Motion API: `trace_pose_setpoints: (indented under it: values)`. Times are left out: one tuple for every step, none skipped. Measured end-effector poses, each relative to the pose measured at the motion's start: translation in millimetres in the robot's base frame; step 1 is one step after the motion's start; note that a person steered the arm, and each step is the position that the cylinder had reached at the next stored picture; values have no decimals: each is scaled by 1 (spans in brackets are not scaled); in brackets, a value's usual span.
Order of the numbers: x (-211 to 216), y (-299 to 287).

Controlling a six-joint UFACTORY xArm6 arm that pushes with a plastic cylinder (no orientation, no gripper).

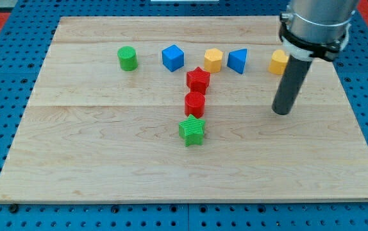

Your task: Slide the red star along with the red circle above the green star

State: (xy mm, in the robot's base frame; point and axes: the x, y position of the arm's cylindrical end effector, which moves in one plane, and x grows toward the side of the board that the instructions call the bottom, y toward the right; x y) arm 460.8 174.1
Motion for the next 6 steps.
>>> trace_pose_setpoints:
  values:
    - [1,11]
    - [9,24]
    - [21,37]
    - [0,37]
    - [-46,15]
    - [-49,4]
